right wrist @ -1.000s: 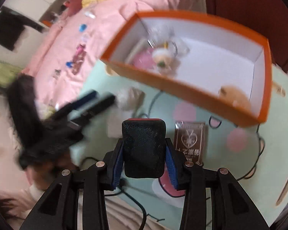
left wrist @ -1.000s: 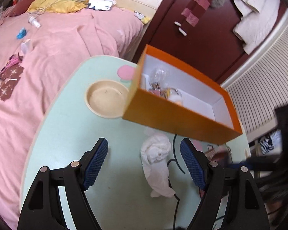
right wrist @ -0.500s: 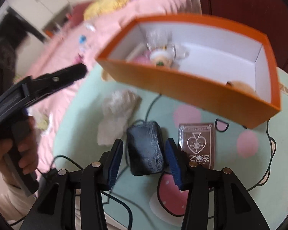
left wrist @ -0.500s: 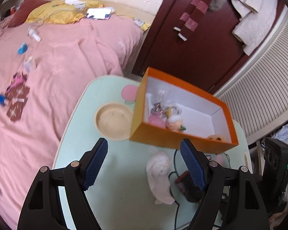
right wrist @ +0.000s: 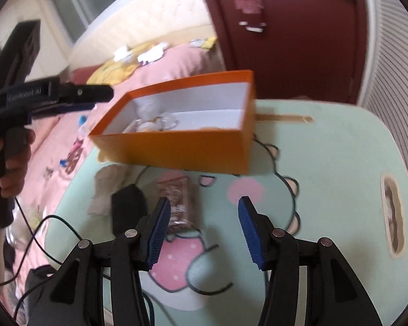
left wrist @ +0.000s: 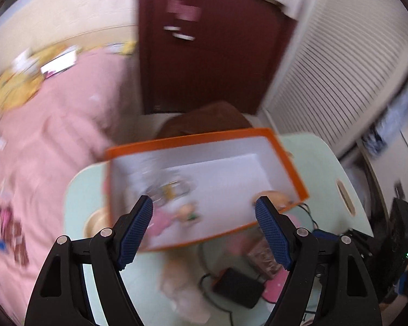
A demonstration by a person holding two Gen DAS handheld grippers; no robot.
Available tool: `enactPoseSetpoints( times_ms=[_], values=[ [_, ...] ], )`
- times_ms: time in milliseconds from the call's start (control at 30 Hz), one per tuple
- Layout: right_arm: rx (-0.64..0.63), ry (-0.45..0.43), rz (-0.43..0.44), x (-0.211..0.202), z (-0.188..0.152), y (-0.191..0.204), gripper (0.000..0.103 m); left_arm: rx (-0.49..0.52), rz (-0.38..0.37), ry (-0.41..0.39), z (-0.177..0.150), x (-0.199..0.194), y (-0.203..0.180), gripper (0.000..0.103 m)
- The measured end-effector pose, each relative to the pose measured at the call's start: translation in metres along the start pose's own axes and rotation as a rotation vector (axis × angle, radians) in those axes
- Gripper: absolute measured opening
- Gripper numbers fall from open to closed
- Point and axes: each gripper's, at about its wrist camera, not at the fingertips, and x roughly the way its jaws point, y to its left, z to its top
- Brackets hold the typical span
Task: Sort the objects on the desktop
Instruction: 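Grasp the plush hamster with the left gripper and place it on the table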
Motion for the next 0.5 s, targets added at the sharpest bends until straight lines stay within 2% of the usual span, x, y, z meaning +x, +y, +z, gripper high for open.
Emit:
enactPoseSetpoints(
  times_ms=[67,133,200,267,300,400,500],
  values=[
    [0.057,-0.011,0.027,0.001,-0.001,-0.014,0.051,0.064,-0.037,0.068,0.016,0.018,-0.017,0.076],
    [0.098,-0.021,0.052,0.001,-0.005,-0.020,0.052,0.066,-0.092,0.166,0.027,0.040,-0.026,0.076],
    [0.114,-0.026,0.073,-0.003,-0.008,-0.021,0.054,0.069,-0.145,0.263,0.038,0.061,-0.035,0.071],
    [0.112,-0.036,0.070,-0.004,-0.008,-0.019,0.054,0.073,-0.178,0.356,0.043,0.081,-0.044,0.054],
    [0.112,-0.039,0.071,-0.004,-0.008,-0.018,0.054,0.073,-0.188,0.403,0.045,0.091,-0.047,0.051],
    [0.129,-0.036,0.086,-0.005,-0.008,-0.020,0.055,0.046,-0.219,0.528,0.045,0.118,-0.051,0.049],
    [0.140,-0.030,0.107,-0.005,-0.008,-0.021,0.056,-0.053,-0.315,0.623,0.042,0.136,-0.044,0.049]
  ],
)
